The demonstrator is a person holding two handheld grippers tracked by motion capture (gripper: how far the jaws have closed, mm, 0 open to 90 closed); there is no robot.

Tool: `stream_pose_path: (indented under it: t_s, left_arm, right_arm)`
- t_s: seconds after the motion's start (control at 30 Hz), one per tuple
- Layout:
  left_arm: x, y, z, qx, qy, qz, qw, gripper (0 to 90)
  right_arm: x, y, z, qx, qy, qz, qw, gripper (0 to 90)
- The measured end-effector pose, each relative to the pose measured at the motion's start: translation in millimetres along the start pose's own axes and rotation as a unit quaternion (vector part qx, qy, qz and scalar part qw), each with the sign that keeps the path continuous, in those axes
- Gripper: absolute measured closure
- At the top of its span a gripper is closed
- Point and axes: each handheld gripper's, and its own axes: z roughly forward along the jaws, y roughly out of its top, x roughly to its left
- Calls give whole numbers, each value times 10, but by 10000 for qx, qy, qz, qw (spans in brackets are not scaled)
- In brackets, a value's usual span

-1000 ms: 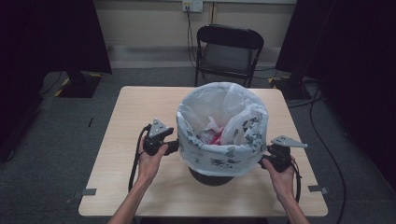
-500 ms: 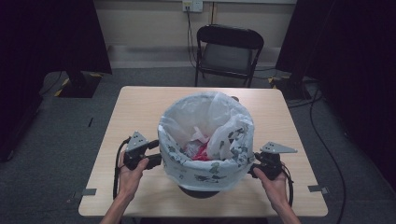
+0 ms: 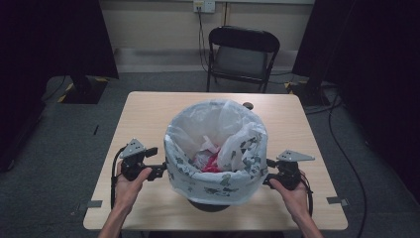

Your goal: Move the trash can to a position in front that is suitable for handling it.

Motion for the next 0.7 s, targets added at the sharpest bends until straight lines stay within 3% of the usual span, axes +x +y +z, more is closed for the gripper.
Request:
stream_pose_path:
  t_s: [0.03, 0.07, 0.13, 0.27, 0.33, 0.53, 0.6, 0.67, 0.7]
  left_arm:
    - [0, 0, 0, 0, 0, 0, 10000, 205]
    - [16, -10, -13, -6, 130, -28, 9999, 205]
    - [40, -18, -34, -23, 272, -68, 9996, 213]
    - [71, 13, -97, -57, 309, -97, 9995, 213]
    - [74, 52, -157, -139, 365, -74, 9992, 214]
    - [48, 172, -330, -273, 206, -101, 9994, 272]
    - [42, 240, -446, -498, 201, -99, 9985, 274]
    - [42, 281, -503, -611, 181, -32, 9980, 236]
    - [42, 281, -503, -611, 181, -32, 9980, 234]
  right_arm:
    - [0, 0, 0, 0, 0, 0, 10000, 338]
    - [-67, -19, 4, 118, -327, 99, 9993, 287]
    - [-151, -43, 3, 244, -507, 242, 9981, 295]
    - [-262, -25, -79, 78, -729, 497, 9961, 296]
    - [-245, 35, -157, -175, -747, 480, 9959, 294]
    - [-151, 210, -271, -365, -736, 207, 9964, 250]
    - [-137, 311, -385, -664, -736, 188, 9949, 294]
    - [-129, 367, -478, -935, -903, 111, 9915, 321]
    - [-129, 367, -478, -935, -903, 111, 9915, 321]
